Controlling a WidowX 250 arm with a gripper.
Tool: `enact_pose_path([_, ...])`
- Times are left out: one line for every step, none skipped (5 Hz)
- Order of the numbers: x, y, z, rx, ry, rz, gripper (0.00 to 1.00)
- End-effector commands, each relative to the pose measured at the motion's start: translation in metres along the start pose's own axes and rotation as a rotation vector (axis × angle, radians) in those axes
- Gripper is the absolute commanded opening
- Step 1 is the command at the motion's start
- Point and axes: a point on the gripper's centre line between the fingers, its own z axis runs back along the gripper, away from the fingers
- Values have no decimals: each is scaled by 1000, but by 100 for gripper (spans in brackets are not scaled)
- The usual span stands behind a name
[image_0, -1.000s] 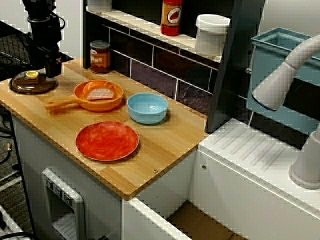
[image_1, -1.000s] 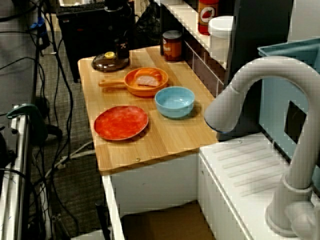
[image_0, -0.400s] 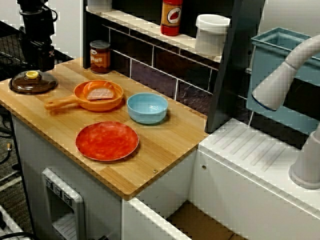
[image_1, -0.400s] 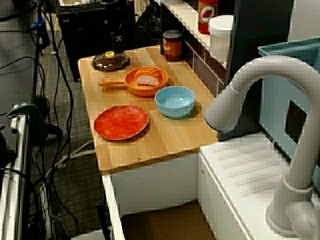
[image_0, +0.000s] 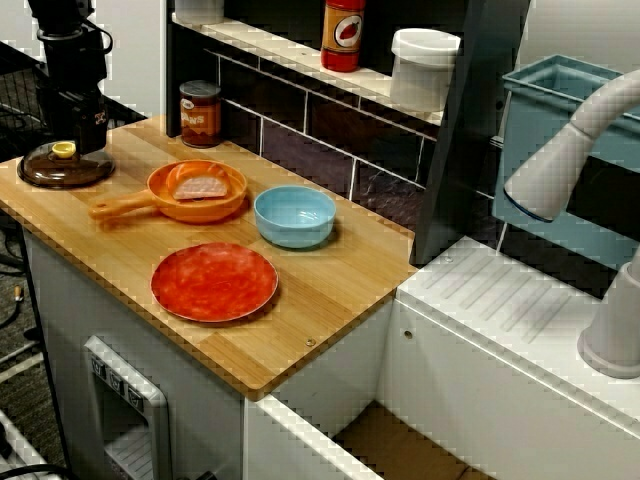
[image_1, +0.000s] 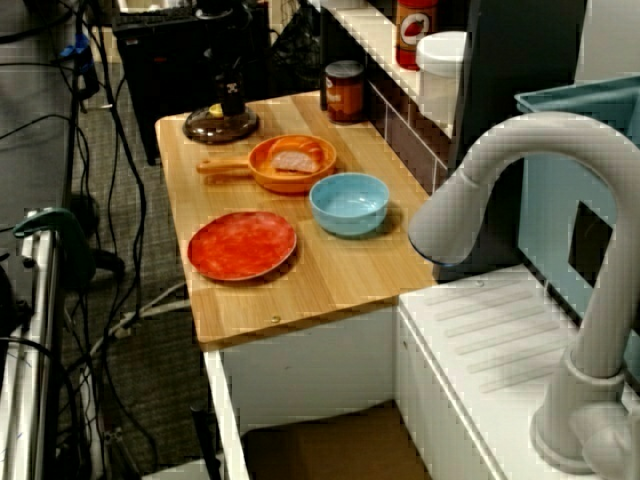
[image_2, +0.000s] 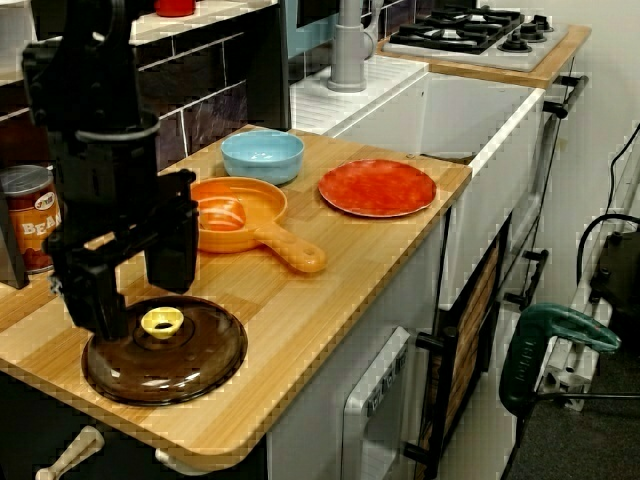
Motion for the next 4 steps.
enact_pose_path([0,-1,32,69,-70,-19,100])
enact_pose_path([-4,2,29,71,-79,-17,100])
enact_pose_path([-4,0,24,85,-75,-18,100])
enact_pose_path([-4,-2,18,99,-73,-19,100])
